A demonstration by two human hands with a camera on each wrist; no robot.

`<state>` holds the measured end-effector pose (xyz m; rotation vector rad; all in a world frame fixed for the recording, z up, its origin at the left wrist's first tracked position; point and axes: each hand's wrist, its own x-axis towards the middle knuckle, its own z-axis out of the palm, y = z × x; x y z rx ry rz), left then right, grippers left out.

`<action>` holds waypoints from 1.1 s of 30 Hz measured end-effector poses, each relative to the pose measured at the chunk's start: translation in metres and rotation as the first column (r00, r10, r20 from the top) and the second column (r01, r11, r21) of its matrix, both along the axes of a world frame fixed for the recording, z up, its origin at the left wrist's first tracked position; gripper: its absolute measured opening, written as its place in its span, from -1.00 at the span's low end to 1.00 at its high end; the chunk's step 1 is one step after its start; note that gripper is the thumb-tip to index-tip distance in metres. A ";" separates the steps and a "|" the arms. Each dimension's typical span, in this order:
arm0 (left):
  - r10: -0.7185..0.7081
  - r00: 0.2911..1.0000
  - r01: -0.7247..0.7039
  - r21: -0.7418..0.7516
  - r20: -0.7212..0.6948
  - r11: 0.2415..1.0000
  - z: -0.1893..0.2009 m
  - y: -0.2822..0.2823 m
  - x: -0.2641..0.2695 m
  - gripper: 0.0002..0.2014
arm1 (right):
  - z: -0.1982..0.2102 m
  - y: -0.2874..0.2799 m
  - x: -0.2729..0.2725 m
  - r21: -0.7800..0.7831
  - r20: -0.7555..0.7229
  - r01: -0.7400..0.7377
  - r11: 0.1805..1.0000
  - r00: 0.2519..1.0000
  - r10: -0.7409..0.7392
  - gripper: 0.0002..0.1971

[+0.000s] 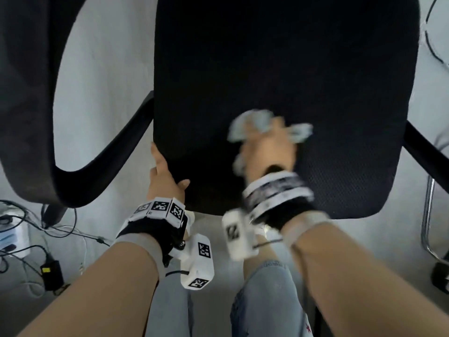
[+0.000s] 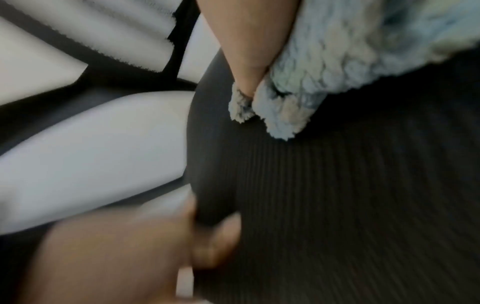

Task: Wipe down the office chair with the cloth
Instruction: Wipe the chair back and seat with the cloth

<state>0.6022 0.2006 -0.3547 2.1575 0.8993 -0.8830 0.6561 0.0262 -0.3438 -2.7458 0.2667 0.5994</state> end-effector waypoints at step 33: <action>-0.090 0.986 0.135 0.345 -0.143 0.929 -0.015 -0.048 0.046 0.48 | -0.009 0.021 0.040 0.114 0.187 -0.255 0.960 0.955 0.231 -0.52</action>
